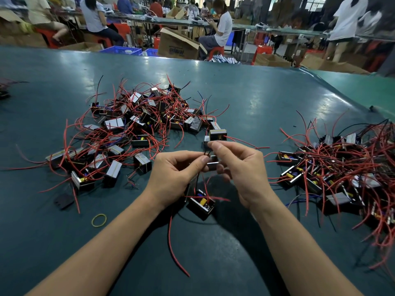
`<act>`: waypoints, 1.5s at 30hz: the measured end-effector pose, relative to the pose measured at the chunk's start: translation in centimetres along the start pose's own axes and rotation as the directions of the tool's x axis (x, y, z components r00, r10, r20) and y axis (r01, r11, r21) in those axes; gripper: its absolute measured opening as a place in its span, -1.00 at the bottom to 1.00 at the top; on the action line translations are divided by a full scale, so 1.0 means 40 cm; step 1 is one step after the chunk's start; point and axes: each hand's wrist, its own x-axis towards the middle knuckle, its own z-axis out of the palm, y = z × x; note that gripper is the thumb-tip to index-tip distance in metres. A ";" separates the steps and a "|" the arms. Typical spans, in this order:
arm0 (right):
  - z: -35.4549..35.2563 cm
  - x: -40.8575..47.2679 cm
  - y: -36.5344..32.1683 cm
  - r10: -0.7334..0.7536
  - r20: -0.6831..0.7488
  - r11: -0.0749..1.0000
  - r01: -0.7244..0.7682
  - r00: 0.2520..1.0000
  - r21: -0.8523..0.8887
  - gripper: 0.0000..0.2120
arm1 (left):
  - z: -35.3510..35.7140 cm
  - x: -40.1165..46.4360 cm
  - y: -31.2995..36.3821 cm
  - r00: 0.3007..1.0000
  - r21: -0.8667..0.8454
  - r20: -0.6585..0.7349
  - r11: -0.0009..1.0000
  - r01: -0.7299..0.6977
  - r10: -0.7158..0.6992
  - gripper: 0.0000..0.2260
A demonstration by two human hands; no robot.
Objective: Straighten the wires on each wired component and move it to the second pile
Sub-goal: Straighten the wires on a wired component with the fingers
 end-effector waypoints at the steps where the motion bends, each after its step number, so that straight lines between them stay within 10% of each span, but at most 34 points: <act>1: -0.007 0.003 -0.002 -0.037 -0.015 0.999 0.037 0.999 -0.022 -0.96 | -0.001 -0.001 -0.001 1.000 0.010 0.005 1.000 0.001 -0.001 -0.92; 15: -0.041 0.009 -0.005 -0.264 0.027 0.797 0.234 0.964 -0.558 -0.80 | -0.009 0.000 -0.006 0.998 0.117 0.054 0.993 0.001 -0.008 -0.89; 27: -0.044 0.026 -0.025 -0.130 -0.268 0.991 0.130 0.955 -0.016 -0.82 | -0.019 0.000 -0.004 0.999 0.137 0.031 0.990 -0.013 0.009 -0.86; 33: -0.013 0.005 0.002 -0.019 0.064 0.983 0.031 0.998 -0.183 -0.88 | -0.018 0.003 -0.006 0.999 0.117 0.046 0.993 -0.017 0.012 -0.92; 45: -0.016 0.000 -0.008 -0.017 0.114 0.995 0.028 0.993 -0.094 -0.96 | -0.013 0.002 0.004 0.998 0.141 0.065 0.990 -0.021 0.012 -0.93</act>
